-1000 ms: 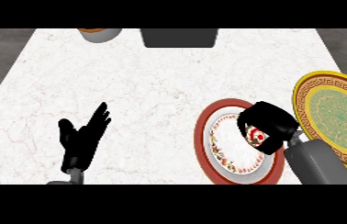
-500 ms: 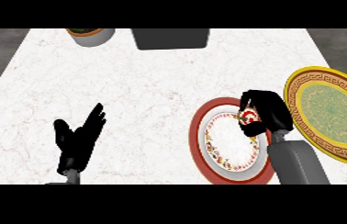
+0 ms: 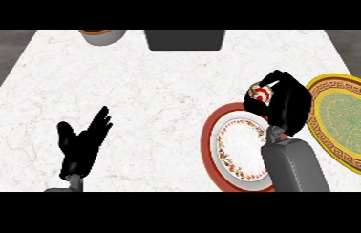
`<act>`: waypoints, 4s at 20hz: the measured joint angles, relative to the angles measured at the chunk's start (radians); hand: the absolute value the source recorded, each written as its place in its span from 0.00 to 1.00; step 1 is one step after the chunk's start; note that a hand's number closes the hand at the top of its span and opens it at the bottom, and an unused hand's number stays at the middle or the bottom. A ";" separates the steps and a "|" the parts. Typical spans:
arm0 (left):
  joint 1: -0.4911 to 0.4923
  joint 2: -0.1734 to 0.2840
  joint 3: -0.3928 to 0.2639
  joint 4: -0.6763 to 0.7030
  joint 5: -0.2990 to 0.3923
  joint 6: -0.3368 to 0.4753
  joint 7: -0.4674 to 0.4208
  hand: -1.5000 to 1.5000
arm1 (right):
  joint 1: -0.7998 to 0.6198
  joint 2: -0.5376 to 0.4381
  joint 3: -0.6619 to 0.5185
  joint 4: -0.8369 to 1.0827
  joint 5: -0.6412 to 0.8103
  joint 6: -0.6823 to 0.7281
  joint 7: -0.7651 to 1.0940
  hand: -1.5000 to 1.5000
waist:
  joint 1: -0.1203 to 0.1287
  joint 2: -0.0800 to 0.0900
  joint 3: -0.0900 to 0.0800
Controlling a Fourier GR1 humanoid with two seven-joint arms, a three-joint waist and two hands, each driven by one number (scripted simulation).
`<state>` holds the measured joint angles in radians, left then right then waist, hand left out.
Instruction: Pick the cupcake from the plate and place it in the plate
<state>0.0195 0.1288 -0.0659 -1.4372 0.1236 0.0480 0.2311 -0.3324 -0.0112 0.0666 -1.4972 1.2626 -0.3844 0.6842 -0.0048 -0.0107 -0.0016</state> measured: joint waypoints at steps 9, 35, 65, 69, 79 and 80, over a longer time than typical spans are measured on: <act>0.016 -0.028 -0.024 -0.016 -0.027 0.020 -0.019 0.50 | 0.059 0.008 0.055 -0.107 0.169 -0.243 0.297 1.00 | 0.005 0.006 0.003; -0.013 -0.043 -0.011 -0.010 -0.038 0.010 0.013 0.50 | 0.068 -0.495 -0.399 0.479 -0.716 -0.576 -0.376 0.00 | 0.015 0.015 0.004; 0.021 -0.050 0.001 -0.018 -0.044 -0.009 -0.021 0.50 | 0.152 -0.535 -0.829 0.794 -1.402 0.125 -1.173 0.00 | -0.004 0.006 0.003; 0.016 -0.042 0.014 -0.026 -0.040 -0.010 -0.005 0.50 | 0.295 -0.476 -0.804 0.622 -1.435 0.213 -1.145 0.00 | -0.008 0.005 0.001; 0.013 -0.050 0.015 -0.039 -0.051 -0.008 0.024 0.50 | 0.632 -0.308 -0.751 0.222 -1.410 0.251 -1.085 0.00 | -0.004 0.008 0.001; 0.005 -0.052 0.018 -0.025 -0.053 -0.009 0.020 0.50 | 0.648 -0.294 -0.749 0.199 -1.403 0.250 -1.080 0.00 | -0.003 0.009 0.001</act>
<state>0.0243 0.0769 -0.0479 -1.4623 0.0708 0.0392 0.2514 0.3158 -0.3051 -0.6822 -1.2979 -0.1406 -0.1344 -0.3963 -0.0077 -0.0020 -0.0004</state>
